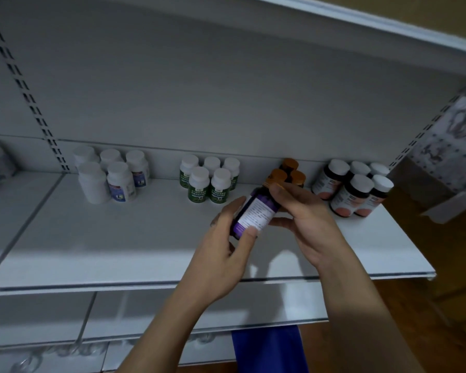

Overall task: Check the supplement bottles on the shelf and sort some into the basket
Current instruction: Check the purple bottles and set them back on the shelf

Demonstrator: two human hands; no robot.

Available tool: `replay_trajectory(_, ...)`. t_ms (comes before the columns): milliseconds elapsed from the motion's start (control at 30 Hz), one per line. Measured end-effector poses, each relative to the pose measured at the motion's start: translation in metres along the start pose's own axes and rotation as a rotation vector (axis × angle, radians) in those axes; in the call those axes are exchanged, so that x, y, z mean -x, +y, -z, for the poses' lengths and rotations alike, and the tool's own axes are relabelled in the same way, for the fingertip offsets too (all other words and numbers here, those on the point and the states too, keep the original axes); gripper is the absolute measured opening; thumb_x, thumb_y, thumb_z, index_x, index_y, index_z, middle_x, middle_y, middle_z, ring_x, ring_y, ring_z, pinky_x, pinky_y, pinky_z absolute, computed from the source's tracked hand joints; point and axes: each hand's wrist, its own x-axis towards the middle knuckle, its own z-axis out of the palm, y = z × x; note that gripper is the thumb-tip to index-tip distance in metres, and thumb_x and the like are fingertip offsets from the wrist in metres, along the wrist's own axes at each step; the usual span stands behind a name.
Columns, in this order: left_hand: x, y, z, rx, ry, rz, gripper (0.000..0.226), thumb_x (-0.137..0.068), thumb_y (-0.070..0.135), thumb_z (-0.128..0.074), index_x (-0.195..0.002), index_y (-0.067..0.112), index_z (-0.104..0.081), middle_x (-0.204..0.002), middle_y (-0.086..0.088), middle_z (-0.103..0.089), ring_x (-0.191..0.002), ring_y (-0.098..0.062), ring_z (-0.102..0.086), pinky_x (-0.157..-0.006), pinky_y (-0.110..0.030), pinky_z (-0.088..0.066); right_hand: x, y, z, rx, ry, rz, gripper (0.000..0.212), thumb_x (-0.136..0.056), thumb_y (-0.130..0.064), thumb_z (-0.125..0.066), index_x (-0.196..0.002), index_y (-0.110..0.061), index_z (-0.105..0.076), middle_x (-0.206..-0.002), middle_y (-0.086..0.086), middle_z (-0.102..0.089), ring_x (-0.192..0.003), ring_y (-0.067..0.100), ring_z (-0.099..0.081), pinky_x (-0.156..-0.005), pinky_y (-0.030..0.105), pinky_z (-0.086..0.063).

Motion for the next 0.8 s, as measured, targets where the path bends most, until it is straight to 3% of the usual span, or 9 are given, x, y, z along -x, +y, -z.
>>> replay_trajectory(67,0.001,0.001,0.0,0.051,-0.016,0.022,0.048,-0.096,0.05,-0.036,-0.144,0.043,-0.031,-0.128,0.016,-0.053,-0.102,0.003,-0.056,-0.079,-0.01,-0.044,0.002,-0.001,0.0,-0.009,-0.024,0.006,0.033,-0.078,-0.033,-0.064,-0.104,-0.014,-0.071,-0.099,0.002,-0.075,-0.09,0.015,-0.069,-0.077,0.033,-0.058)
replay_trajectory(133,0.001,0.002,0.001,0.09,-0.032,0.032,0.049,-0.095,0.049,-0.032,-0.144,0.044,-0.031,-0.129,0.017,-0.053,-0.106,0.003,-0.055,-0.085,-0.016,-0.045,0.003,-0.001,0.0,-0.018,-0.031,0.016,0.032,-0.079,-0.03,-0.063,-0.106,-0.014,-0.07,-0.103,0.002,-0.074,-0.096,0.015,-0.069,-0.081,0.035,-0.058)
replay_trajectory(200,0.002,0.003,0.001,0.142,-0.047,0.036,0.047,-0.096,0.048,-0.031,-0.143,0.043,-0.033,-0.123,0.017,-0.057,-0.097,0.0,-0.057,-0.081,-0.02,-0.047,0.004,-0.002,0.001,-0.024,-0.02,0.027,0.025,-0.082,-0.024,-0.063,-0.106,-0.017,-0.069,-0.103,-0.002,-0.074,-0.097,0.013,-0.068,-0.082,0.036,-0.057)
replay_trajectory(367,0.003,0.007,0.002,0.186,-0.07,0.067,0.04,-0.094,0.052,-0.034,-0.134,0.047,-0.039,-0.107,0.017,-0.061,-0.086,-0.012,-0.062,-0.077,-0.037,-0.055,0.01,-0.011,0.001,-0.027,0.019,0.08,0.023,-0.088,-0.007,-0.064,-0.111,-0.011,-0.067,-0.097,-0.001,-0.073,-0.086,0.012,-0.069,-0.067,0.028,-0.056)
replay_trajectory(467,0.002,0.009,0.005,0.127,-0.1,0.044,0.035,-0.091,0.045,-0.051,-0.123,0.052,-0.04,-0.112,0.019,-0.059,-0.093,-0.01,-0.062,-0.075,-0.033,-0.053,0.013,-0.013,0.001,-0.011,0.063,0.105,0.029,-0.084,-0.004,-0.068,-0.113,-0.006,-0.066,-0.098,0.005,-0.074,-0.082,0.012,-0.07,-0.064,0.025,-0.056)
replay_trajectory(600,0.005,0.012,0.008,0.0,-0.119,-0.012,0.047,-0.09,0.031,-0.065,-0.128,0.043,-0.04,-0.121,0.018,-0.054,-0.104,0.002,-0.054,-0.073,-0.016,-0.05,0.016,-0.016,0.002,0.025,0.054,0.14,0.036,-0.08,0.001,-0.07,-0.115,-0.005,-0.063,-0.099,0.005,-0.075,-0.091,0.014,-0.071,-0.069,0.025,-0.056)
replay_trajectory(800,0.005,0.018,0.013,-0.051,-0.111,-0.007,0.045,-0.085,0.037,-0.07,-0.123,0.037,-0.046,-0.117,0.019,-0.054,-0.101,0.007,-0.053,-0.079,-0.019,-0.05,0.023,-0.02,0.013,-0.05,-0.141,0.191,0.051,-0.065,-0.002,-0.072,-0.113,-0.014,-0.064,-0.104,0.006,-0.074,-0.104,0.02,-0.068,-0.085,0.025,-0.053)
